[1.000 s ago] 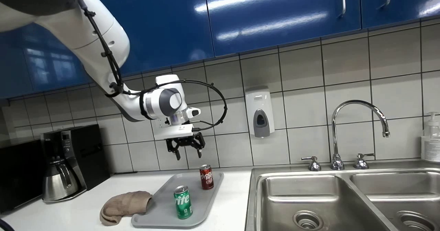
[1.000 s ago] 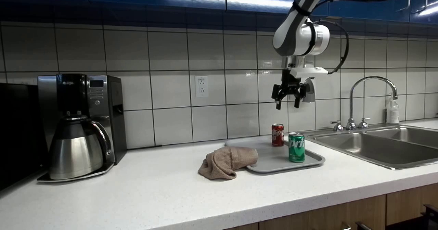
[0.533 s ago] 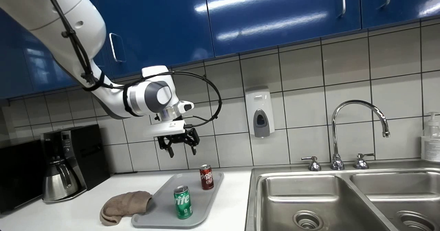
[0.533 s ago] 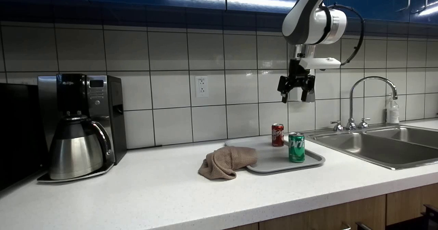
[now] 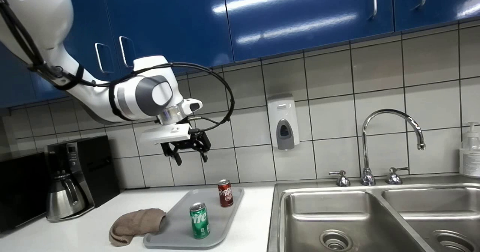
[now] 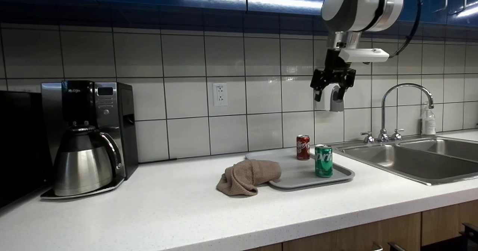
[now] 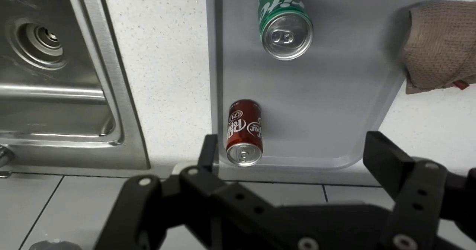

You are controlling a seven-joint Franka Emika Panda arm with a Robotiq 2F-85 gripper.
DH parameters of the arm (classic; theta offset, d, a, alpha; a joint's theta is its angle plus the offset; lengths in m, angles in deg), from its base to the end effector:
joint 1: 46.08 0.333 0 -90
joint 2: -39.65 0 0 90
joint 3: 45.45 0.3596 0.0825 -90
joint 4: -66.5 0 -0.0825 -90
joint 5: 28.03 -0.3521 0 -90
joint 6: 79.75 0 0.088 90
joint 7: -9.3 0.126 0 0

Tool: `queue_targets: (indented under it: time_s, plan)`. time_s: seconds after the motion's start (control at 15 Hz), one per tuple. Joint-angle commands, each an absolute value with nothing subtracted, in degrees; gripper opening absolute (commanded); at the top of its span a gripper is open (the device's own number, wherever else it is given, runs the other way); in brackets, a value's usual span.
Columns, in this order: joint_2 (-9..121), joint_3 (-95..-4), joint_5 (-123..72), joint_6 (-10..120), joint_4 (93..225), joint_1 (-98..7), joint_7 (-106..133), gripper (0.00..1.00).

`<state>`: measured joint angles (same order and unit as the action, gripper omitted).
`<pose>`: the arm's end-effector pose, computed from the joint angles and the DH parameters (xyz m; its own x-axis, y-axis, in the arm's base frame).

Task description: Put the cans on the tray

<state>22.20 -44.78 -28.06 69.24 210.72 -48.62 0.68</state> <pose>0.4312 -0.0138 0.4727 0.9198 0.1203 0.3734 0.1056 -0.9926 0.0597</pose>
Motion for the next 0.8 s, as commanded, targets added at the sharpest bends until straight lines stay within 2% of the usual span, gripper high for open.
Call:
queue_targets:
  time_s: [0.0,0.27,0.33,0.73]
  plan:
    - [15.3,-45.3,-26.7,70.0,215.3,-48.0,2.3,1.0]
    - [12.1,-45.5,-27.1,69.3,216.7,-47.9,2.4,1.0]
    - [15.3,-45.8,-27.2,69.0,214.6,-47.6,1.5,1.0]
    - [13.9,-46.0,-27.2,69.0,215.4,-47.6,1.5,1.0]
